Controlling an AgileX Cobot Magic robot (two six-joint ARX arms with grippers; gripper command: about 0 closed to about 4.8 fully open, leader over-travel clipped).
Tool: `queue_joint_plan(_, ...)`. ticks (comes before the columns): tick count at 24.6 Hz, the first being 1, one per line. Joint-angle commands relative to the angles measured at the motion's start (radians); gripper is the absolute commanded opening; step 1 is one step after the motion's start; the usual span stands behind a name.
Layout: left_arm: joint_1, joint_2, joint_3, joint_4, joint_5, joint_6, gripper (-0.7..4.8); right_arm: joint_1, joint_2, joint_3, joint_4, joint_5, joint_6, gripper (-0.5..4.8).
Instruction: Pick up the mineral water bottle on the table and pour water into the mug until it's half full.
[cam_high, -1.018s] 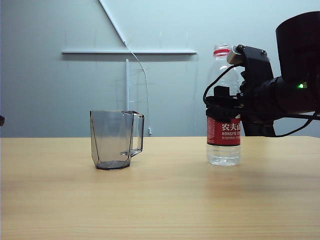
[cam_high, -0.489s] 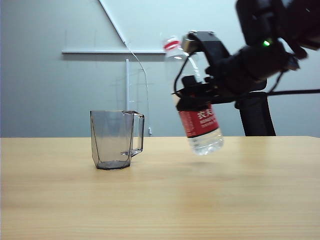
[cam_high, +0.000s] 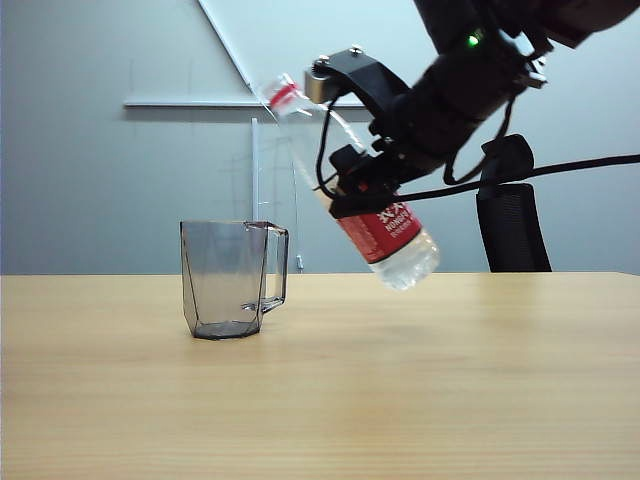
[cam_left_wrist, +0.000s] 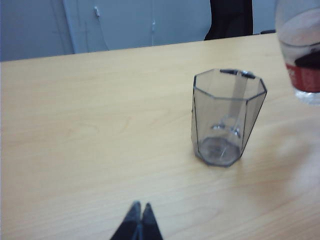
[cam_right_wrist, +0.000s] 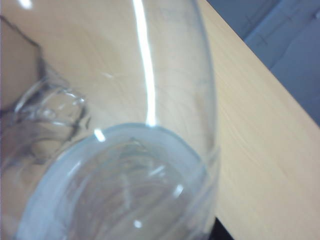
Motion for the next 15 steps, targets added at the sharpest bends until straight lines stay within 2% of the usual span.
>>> queue_joint_plan(1, 0.002, -0.013, 0.002, 0.015, 0.0, -0.003, -0.02, 0.023, -0.008, 0.02, -0.001, 0.049, -0.099, 2.9)
queue_joint_plan(9, 0.002, -0.013, 0.002, 0.013, 0.0, -0.003, -0.02, 0.053, -0.006, 0.02, -0.025, 0.234, -0.307, 2.78)
queue_joint_plan(15, 0.002, -0.013, 0.002, 0.013, 0.001, -0.003, -0.02, 0.053, -0.004, 0.02, -0.008, 0.242, -0.346, 2.78)
